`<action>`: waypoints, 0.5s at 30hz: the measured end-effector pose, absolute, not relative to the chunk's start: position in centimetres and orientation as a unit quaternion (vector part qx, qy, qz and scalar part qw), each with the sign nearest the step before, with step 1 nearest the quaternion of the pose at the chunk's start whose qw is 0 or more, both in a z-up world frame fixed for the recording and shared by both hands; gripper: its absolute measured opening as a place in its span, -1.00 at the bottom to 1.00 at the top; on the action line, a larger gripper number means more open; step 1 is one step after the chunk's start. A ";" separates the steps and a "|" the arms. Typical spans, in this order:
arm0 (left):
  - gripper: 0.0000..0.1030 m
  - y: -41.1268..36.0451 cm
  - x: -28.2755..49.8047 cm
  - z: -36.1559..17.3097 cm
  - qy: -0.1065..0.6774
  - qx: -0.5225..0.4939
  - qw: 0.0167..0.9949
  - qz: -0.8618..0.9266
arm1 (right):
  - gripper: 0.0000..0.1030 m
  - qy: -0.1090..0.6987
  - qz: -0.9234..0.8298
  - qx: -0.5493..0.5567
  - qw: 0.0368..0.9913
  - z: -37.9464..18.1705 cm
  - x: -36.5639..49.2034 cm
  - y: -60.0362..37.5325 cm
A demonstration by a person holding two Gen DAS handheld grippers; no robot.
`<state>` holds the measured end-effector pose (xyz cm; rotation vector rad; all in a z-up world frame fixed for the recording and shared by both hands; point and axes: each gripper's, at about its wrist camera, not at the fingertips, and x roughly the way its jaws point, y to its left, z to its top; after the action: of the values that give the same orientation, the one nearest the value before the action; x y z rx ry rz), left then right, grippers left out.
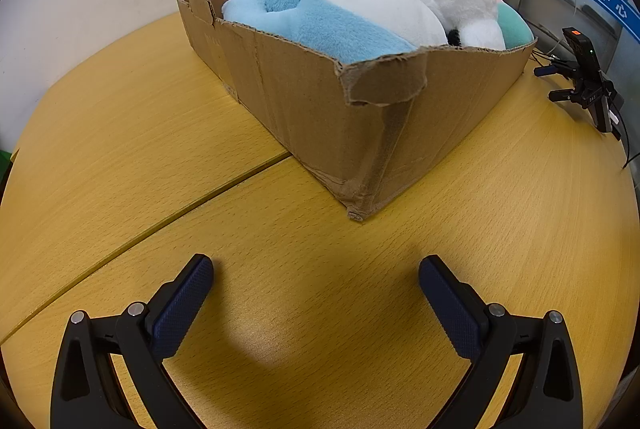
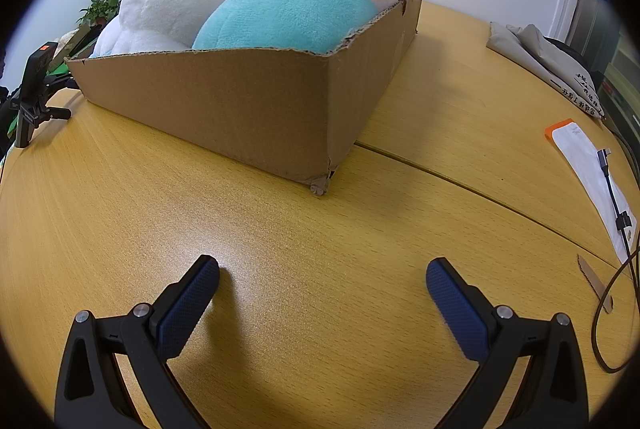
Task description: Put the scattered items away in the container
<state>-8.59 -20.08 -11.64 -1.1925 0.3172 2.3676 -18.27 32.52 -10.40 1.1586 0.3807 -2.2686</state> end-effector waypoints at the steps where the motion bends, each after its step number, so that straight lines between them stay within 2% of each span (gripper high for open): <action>1: 1.00 -20.1 -8.6 -11.6 0.116 -0.434 0.234 0.862 | 1.00 0.142 -0.846 0.432 0.279 -10.4 -18.3 32.5; 15: 1.00 -20.0 -8.9 -11.8 0.116 -0.435 0.233 0.862 | 1.00 0.142 -0.846 0.432 0.279 -10.4 -18.2 32.6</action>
<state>-8.86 -19.99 -11.81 -1.1936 0.3195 2.3685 -18.24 32.56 -10.39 1.1582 0.3812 -2.2681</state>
